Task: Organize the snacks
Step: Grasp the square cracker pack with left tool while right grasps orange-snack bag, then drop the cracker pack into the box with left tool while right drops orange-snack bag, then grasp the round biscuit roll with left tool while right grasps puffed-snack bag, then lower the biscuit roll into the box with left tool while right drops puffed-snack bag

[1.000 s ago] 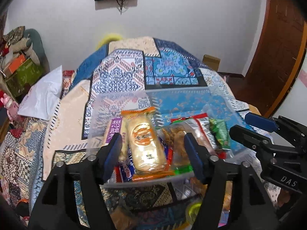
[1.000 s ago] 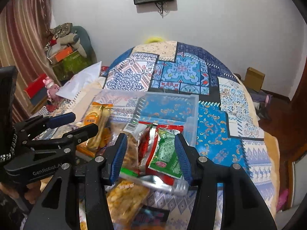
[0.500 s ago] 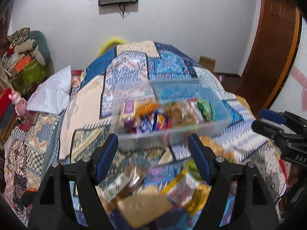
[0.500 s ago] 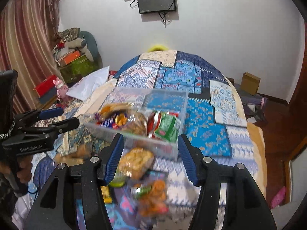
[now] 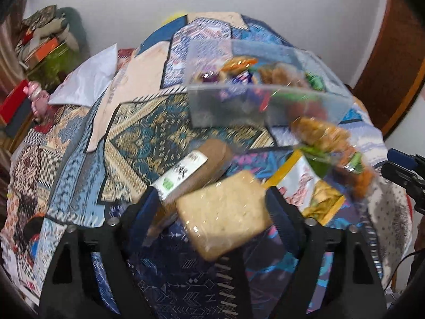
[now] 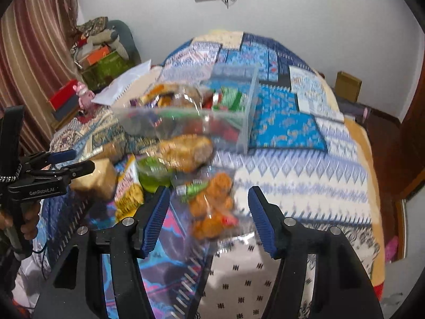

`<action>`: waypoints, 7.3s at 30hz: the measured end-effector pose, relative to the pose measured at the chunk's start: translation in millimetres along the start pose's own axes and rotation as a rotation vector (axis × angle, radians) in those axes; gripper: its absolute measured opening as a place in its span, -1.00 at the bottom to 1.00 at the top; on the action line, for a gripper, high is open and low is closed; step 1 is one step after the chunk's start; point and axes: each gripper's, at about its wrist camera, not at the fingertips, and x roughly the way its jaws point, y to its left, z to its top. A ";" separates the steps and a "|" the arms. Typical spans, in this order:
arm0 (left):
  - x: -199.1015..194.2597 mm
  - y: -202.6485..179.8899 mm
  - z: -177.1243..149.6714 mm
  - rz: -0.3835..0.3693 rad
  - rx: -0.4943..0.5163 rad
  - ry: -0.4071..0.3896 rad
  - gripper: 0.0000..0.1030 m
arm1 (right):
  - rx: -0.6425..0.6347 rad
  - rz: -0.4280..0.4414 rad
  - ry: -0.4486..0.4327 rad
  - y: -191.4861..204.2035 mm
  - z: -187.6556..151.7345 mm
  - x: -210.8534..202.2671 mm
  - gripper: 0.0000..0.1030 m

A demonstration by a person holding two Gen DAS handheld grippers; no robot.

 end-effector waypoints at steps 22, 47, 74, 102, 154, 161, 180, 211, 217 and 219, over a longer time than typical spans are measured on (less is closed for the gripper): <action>11.7 -6.6 -15.3 -0.032 -0.054 -0.009 0.92 | -0.003 0.016 0.105 3.7 -16.7 50.4 0.02; -32.5 -15.9 -9.0 -0.058 -0.052 -0.114 0.55 | 0.039 0.028 -0.030 -2.3 -13.3 -15.4 -0.16; -8.9 -10.4 125.9 -0.092 -0.010 -0.232 0.55 | -0.006 0.038 -0.238 17.7 112.0 1.6 -0.16; 24.5 -12.2 140.4 -0.071 -0.003 -0.193 0.79 | 0.039 0.001 -0.145 5.0 116.1 52.4 0.29; 50.3 20.0 10.1 -0.104 0.021 0.060 -0.06 | 0.055 0.049 0.057 13.4 21.0 74.0 -0.14; 36.5 23.3 1.6 -0.114 0.021 0.041 -0.29 | 0.070 0.057 0.039 9.5 16.2 61.5 -0.18; -39.2 -12.9 57.7 -0.183 0.030 -0.139 -0.30 | 0.066 0.024 -0.146 -0.2 40.1 -11.9 -0.19; 78.1 -70.1 177.5 -0.185 -0.012 -0.056 -0.29 | 0.096 -0.005 -0.155 -32.7 135.3 70.4 -0.17; 57.4 -69.8 175.3 -0.169 0.028 -0.121 -0.14 | 0.091 -0.013 -0.154 -34.4 132.4 64.0 -0.09; 48.1 -68.8 172.9 -0.172 0.033 -0.127 -0.14 | 0.089 -0.010 -0.165 -33.8 131.6 53.1 -0.09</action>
